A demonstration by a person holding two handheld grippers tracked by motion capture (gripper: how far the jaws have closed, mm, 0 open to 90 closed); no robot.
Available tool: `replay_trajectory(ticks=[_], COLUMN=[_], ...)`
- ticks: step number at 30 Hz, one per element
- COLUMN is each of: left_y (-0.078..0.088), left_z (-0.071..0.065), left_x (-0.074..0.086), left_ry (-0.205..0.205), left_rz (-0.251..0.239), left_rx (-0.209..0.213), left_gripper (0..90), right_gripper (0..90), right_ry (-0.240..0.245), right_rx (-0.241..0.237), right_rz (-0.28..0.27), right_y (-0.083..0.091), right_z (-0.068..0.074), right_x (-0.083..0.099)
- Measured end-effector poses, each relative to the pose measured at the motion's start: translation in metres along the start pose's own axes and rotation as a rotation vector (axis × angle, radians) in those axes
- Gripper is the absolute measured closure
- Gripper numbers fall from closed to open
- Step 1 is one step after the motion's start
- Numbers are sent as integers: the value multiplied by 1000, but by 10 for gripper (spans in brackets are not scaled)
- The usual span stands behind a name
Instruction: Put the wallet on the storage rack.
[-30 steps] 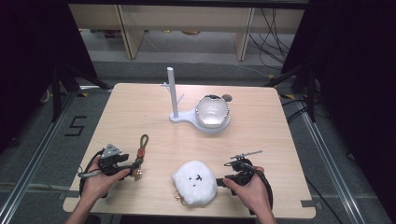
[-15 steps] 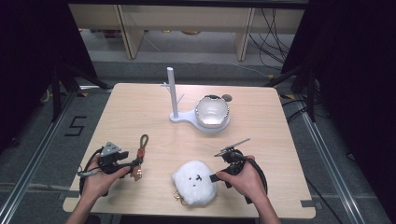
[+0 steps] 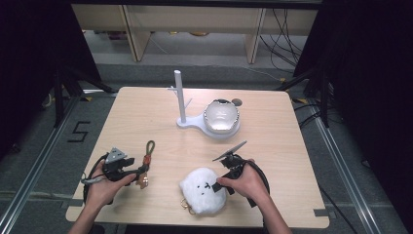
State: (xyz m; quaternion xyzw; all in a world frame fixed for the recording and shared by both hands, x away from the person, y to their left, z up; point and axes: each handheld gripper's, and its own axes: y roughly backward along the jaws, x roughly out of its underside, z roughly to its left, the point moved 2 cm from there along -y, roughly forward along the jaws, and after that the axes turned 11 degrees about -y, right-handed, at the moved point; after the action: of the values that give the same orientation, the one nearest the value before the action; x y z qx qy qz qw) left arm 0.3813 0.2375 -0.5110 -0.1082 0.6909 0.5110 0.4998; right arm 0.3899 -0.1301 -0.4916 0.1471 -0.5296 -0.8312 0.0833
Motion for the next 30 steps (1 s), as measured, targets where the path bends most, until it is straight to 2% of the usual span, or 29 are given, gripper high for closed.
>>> replay_trajectory(ticks=[2, 3, 6, 10, 11, 13, 14, 15, 16, 17, 18, 20, 21, 23, 25, 27, 28, 30], left_y=[1, 0, 0, -1, -1, -1, -2, -2, -2, -2, -2, -1, -2, -2, -2, -3, -2, -1], left_z=[2, 2, 2, 1, 1, 1, 1, 1, 2, 2, 3, 3, 3, 3, 4, 4, 4, 4], left_x=[1, 2, 2, 2, 2, 2, 3, 3, 4, 4, 5, 5, 6, 6, 7, 8, 7, 7], left_ry=[-13, -11, -7, -15, -15, -14, -1, -1, -11, -11, -5, -5, 13, 12, 2, 16, 16, 15], left_rz=[11, 13, 18, 20, 13, 14, 4, 4, 15, 15, 13, 12, -5, -8, -1, -21, -22, -19], left_rx=[0, 2, 1, 7, 6, 5, 2, 2, 3, 3, 1, -2, -9, -11, -18, -19, -20, -18], left_gripper=[373, 373, 374, 374, 374, 375, 376, 376, 377, 377, 377, 377, 377, 379, 379, 380, 380, 380], right_gripper=[454, 455, 476, 515, 530, 566, 582, 582, 636, 636, 700, 725, 753, 767, 773, 780, 784, 785], right_ry=[-6, 23, 1, 7, 9, 45, 17, 17, 28, 28, 34, 43, 35, 58, 59, 75, 116, 123], right_rx=[12, 12, 20, 23, 11, 18, 11, 11, 29, 29, 14, 10, 10, 11, -1, 0, -12, -11], right_rz=[14, 10, 16, 20, 40, 37, 38, 38, 24, 24, 44, 41, 45, 15, 23, 14, -12, -12], right_y=[-4, -5, -8, -12, -12, -14, -14, -14, -14, -14, -12, -11, -9, -9, -7, -4, 2, 5], right_z=[0, -1, 3, 5, 5, 4, 6, 6, 7, 7, 6, 5, 7, 6, 7, 8, 8, 9], right_x=[-2, -3, -5, -5, -5, -7, -5, -5, -5, -5, -5, -5, -5, -3, -3, -2, -2, -2])
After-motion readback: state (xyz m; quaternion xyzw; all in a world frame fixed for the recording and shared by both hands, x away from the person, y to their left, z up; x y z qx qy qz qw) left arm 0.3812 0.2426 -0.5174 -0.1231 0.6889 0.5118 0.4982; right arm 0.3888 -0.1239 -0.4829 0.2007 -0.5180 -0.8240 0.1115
